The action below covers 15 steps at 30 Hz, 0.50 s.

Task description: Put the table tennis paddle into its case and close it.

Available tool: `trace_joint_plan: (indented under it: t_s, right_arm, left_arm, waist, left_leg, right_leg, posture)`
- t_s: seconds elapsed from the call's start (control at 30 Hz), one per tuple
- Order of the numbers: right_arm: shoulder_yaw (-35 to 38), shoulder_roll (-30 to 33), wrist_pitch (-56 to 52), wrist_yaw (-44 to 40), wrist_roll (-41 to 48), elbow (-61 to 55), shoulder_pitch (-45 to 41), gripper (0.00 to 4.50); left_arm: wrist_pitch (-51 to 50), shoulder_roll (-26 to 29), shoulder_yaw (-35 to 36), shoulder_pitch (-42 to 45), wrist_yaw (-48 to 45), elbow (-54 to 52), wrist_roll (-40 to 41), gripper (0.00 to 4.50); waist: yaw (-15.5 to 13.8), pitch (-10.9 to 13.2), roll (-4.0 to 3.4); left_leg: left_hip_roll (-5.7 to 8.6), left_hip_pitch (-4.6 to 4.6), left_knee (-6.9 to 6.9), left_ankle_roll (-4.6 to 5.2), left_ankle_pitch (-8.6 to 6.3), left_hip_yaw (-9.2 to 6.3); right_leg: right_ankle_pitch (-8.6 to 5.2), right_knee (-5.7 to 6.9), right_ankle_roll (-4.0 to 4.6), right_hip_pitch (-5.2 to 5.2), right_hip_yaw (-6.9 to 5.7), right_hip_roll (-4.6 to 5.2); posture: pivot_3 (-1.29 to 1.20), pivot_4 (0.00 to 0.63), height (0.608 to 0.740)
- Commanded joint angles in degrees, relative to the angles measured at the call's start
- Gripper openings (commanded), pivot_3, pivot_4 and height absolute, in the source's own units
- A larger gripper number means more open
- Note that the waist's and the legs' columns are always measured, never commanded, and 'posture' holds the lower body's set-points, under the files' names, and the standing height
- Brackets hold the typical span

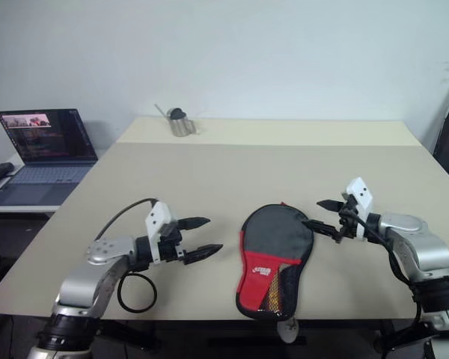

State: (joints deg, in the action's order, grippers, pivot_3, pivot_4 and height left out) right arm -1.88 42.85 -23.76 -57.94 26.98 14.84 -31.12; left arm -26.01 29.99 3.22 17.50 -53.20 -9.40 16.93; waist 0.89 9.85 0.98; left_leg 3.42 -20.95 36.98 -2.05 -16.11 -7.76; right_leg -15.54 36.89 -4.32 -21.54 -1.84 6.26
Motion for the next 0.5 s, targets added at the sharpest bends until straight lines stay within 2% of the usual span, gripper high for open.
trace_joint_plan:
  t_s: [0.03,0.23,0.5]
  right_arm:
    - [1.6,0.2,3.4,-2.6,-2.1,4.4,-2.9,4.48]
    - [3.8,1.6,5.0,-3.8,-4.3,9.1,-4.1,4.48]
    - [4.0,2.5,1.4,-2.7,-5.9,4.0,-0.6,4.48]
  left_arm:
    - [-1.4,0.3,2.2,-0.9,5.1,-6.1,0.7,4.50]
    - [-0.8,0.4,0.3,0.4,8.9,-6.5,-0.8,4.50]
    - [2.3,-0.4,-1.2,0.1,9.4,-2.2,-1.6,4.50]
  waist:
    - [0.1,0.0,-0.01]
    - [0.1,0.0,-0.02]
    - [0.1,0.0,-0.02]
  left_leg:
    - [0.00,0.00,0.00,-0.01,0.00,0.01]
    - [0.00,0.00,-0.01,-0.05,-0.01,0.09]
    - [0.00,-0.01,-0.01,-0.07,-0.02,0.17]
  right_leg:
    - [0.00,0.00,0.01,0.00,0.01,0.00]
    - [0.00,0.00,0.02,-0.05,0.10,0.00]
    - [0.00,0.02,0.02,-0.10,0.21,0.00]
  posture:
    - [0.00,0.150,0.740]
    - [0.00,0.150,0.740]
    - [0.00,0.150,0.740]
